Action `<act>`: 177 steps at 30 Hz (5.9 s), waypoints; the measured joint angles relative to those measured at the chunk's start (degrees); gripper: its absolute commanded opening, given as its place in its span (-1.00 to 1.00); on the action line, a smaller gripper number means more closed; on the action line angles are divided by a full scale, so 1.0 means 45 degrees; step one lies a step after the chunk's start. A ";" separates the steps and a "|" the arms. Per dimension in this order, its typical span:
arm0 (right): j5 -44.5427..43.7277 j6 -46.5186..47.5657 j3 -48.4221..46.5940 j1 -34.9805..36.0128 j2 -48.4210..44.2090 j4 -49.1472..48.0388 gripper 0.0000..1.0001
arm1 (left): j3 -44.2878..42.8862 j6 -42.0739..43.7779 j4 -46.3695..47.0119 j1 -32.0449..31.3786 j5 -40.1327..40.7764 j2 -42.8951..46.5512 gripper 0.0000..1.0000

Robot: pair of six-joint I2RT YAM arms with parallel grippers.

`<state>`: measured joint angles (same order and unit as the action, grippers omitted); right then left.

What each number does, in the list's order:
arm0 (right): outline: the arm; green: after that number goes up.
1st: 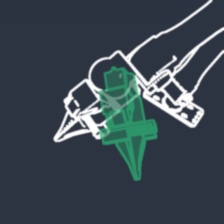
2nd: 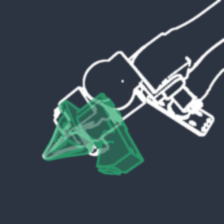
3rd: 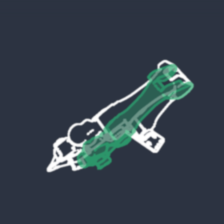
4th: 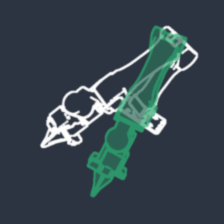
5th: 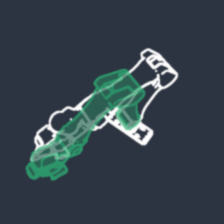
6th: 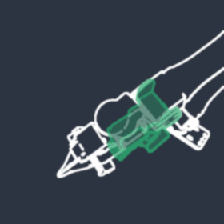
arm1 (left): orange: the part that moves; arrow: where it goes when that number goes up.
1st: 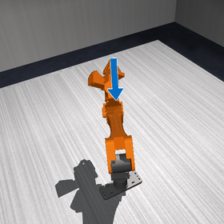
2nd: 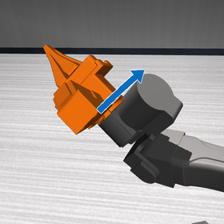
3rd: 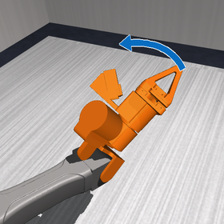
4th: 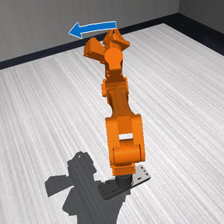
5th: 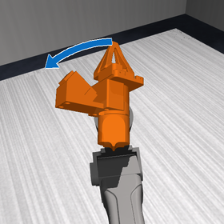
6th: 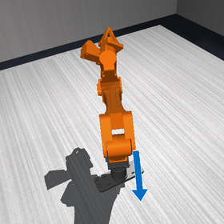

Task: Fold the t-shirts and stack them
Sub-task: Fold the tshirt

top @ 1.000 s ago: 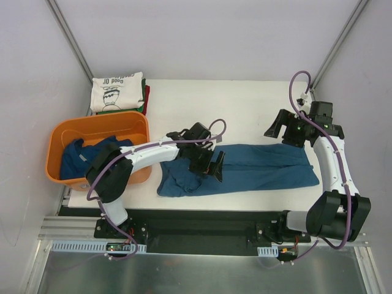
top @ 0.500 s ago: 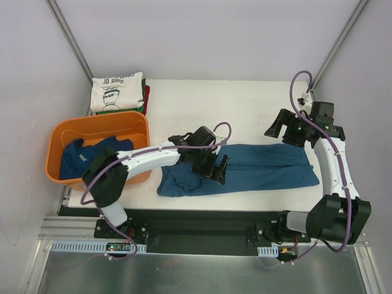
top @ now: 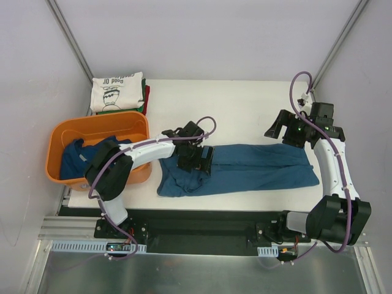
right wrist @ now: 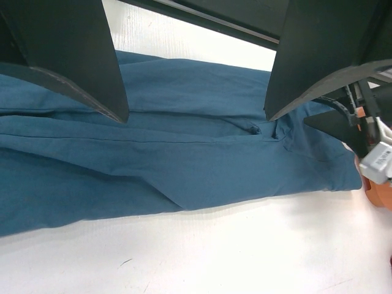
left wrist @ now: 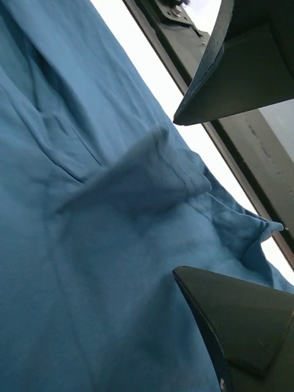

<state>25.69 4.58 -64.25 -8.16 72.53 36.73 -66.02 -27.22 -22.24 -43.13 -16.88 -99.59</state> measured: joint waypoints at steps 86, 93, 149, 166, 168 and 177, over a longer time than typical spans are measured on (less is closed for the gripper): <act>-0.3837 -0.4843 -0.0155 1.1259 0.6295 -0.0165 0.06 | 0.1753 -0.2123 -0.1477 0.0277 0.3405 0.3973 0.99; -0.2939 -0.4299 -0.0160 1.0044 0.4527 -0.0034 0.97 | 0.1214 -0.1967 -0.1277 0.0369 0.2759 0.2511 0.99; -0.0384 -0.2331 -0.2166 0.4206 0.3483 0.0359 0.93 | -0.9326 -0.1855 0.4847 0.2380 -0.1685 -0.5285 0.99; -0.1180 -0.2152 -1.3187 0.6368 1.4372 0.0403 0.93 | -0.0884 -0.1355 0.2317 0.0000 0.2210 0.1875 0.99; -0.1287 -0.2152 -1.3780 0.6397 1.4970 0.0588 0.93 | -0.0889 -0.1389 0.2191 -0.0005 0.2200 0.1438 0.98; -0.1515 -0.2807 -1.5115 0.4852 1.6048 0.1501 0.93 | -0.3395 -0.1122 0.2059 0.0058 0.1462 -0.1569 0.99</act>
<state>18.87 -8.05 -132.27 13.67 144.75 43.48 -81.30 -32.27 -12.97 -42.87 -10.31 -106.65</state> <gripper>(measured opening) 0.966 0.993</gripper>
